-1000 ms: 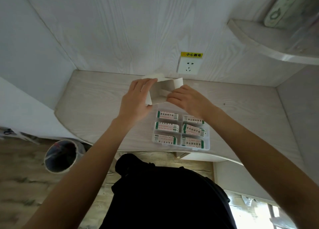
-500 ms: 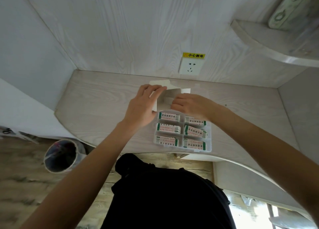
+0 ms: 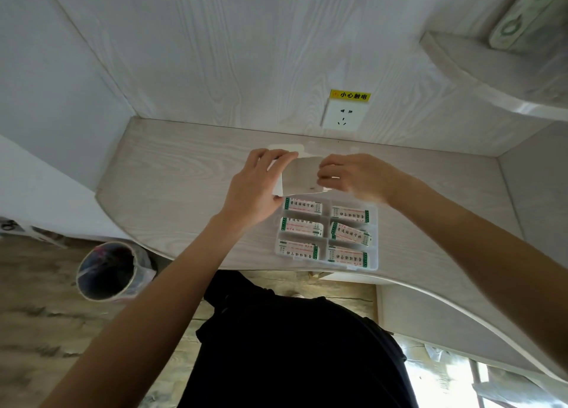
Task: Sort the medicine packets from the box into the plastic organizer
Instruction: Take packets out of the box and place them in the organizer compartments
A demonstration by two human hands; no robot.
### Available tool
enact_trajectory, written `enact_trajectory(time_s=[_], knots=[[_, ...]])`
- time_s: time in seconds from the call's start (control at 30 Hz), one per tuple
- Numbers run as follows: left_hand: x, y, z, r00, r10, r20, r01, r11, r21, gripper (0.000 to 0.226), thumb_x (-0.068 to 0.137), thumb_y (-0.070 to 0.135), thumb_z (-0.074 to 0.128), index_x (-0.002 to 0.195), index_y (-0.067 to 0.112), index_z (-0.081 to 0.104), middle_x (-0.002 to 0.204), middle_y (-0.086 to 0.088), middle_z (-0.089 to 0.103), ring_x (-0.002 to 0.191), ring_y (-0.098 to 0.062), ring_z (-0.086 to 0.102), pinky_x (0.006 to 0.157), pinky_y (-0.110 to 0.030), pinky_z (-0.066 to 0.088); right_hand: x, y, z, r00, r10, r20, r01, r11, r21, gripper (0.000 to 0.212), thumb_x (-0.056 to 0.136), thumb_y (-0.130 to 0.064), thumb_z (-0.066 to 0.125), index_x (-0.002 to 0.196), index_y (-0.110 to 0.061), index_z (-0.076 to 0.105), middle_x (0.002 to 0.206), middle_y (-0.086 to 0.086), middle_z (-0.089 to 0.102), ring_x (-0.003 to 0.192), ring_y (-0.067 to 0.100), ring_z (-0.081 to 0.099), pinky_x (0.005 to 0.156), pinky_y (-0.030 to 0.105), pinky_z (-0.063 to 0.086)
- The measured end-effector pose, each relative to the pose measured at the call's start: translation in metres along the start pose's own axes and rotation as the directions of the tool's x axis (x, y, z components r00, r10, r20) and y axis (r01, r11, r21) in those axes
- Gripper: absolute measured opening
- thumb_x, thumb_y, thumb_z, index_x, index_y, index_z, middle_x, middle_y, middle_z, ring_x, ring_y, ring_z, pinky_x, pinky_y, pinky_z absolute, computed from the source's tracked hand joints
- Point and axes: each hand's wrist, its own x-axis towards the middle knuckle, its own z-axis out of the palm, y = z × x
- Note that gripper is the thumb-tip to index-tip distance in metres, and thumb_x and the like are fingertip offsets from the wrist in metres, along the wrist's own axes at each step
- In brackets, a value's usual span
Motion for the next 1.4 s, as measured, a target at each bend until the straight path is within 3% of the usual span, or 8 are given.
enact_trajectory(time_s=[0.2,0.37,0.67,0.8,0.93,1.0,1.1,1.4], knots=[[-0.004,-0.005,0.004,0.995,-0.091,-0.031,0.089,0.994,-0.063,0.078,0.061,0.016,0.081,0.131,0.015,0.047,0.125,-0.004,0.056,0.114,-0.028,0.046,0.069,-0.039,0.053,0.011,-0.013,0.012,0.931,0.285,-0.228,-0.242,0.95,0.199,0.042,0.064,0.011,0.076,0.103,-0.003,0.068,0.087,0.012,0.071,0.063,0.023,0.066,0.045,0.028,0.053],[-0.016,-0.03,0.002,0.952,-0.294,-0.079,0.284,0.951,-0.122,0.077,0.066,0.021,0.079,0.134,0.018,0.044,0.127,-0.002,0.053,0.116,-0.027,0.043,0.078,-0.038,0.048,0.039,-0.036,0.026,0.629,0.667,-0.398,-0.419,0.723,0.549,0.017,0.086,-0.007,0.06,0.098,0.0,0.07,0.082,0.011,0.071,0.06,0.018,0.066,0.051,0.031,0.056],[-0.031,-0.067,0.006,0.755,-0.647,0.108,0.643,0.697,-0.316,0.075,0.073,0.033,0.075,0.137,0.019,0.037,0.131,-0.004,0.05,0.119,-0.023,0.046,0.089,-0.03,0.035,0.023,-0.094,0.038,0.411,0.911,0.018,-0.571,0.243,0.784,0.016,0.089,-0.01,0.061,0.103,-0.01,0.07,0.087,-0.002,0.07,0.067,-0.004,0.059,0.067,0.006,0.049],[-0.034,-0.066,0.009,0.798,-0.591,0.113,0.6,0.767,-0.227,0.09,0.071,0.038,0.076,0.144,0.015,0.03,0.142,-0.013,0.038,0.131,-0.032,0.032,0.104,-0.04,0.028,0.006,-0.11,0.045,0.349,0.905,0.243,-0.66,0.053,0.749,0.011,0.089,-0.019,0.062,0.096,-0.022,0.071,0.089,-0.008,0.07,0.075,0.001,0.061,0.071,0.018,0.051],[-0.036,-0.044,0.003,0.935,-0.218,-0.281,0.227,0.974,0.0,0.067,0.071,0.044,0.065,0.128,0.013,0.049,0.133,-0.015,0.046,0.129,-0.033,0.031,0.107,-0.043,0.03,0.0,-0.121,0.043,0.334,0.875,0.351,-0.654,-0.053,0.755,0.011,0.087,-0.015,0.064,0.094,-0.019,0.071,0.084,-0.011,0.066,0.065,-0.013,0.055,0.06,0.003,0.041],[-0.038,-0.021,0.004,0.949,-0.102,-0.298,0.068,0.99,-0.122,0.042,0.075,0.033,0.061,0.112,0.013,0.057,0.114,-0.009,0.058,0.112,-0.024,0.045,0.096,-0.032,0.039,0.0,-0.129,0.045,0.356,0.853,0.382,-0.648,-0.07,0.759,0.01,0.087,-0.014,0.064,0.094,-0.016,0.071,0.081,-0.013,0.064,0.066,-0.019,0.053,0.06,0.002,0.039],[-0.05,0.004,0.016,0.999,-0.053,-0.001,0.051,0.96,-0.277,0.024,0.08,0.03,0.057,0.099,0.017,0.066,0.099,0.0,0.062,0.097,-0.014,0.05,0.08,-0.028,0.045,0.003,-0.14,0.05,0.393,0.841,0.371,-0.628,-0.049,0.776,0.01,0.085,-0.012,0.066,0.091,-0.018,0.072,0.08,-0.015,0.065,0.072,-0.013,0.056,0.064,0.004,0.041],[-0.077,0.009,0.047,0.937,-0.156,0.311,0.198,0.974,-0.11,0.023,0.077,0.031,0.072,0.097,0.018,0.071,0.091,-0.002,0.056,0.083,-0.016,0.054,0.062,-0.021,0.039,0.01,-0.154,0.061,0.522,0.833,0.181,-0.744,0.342,0.574,0.005,0.081,-0.016,0.07,0.085,-0.015,0.072,0.082,-0.002,0.07,0.078,0.018,0.062,0.072,0.033,0.051]])
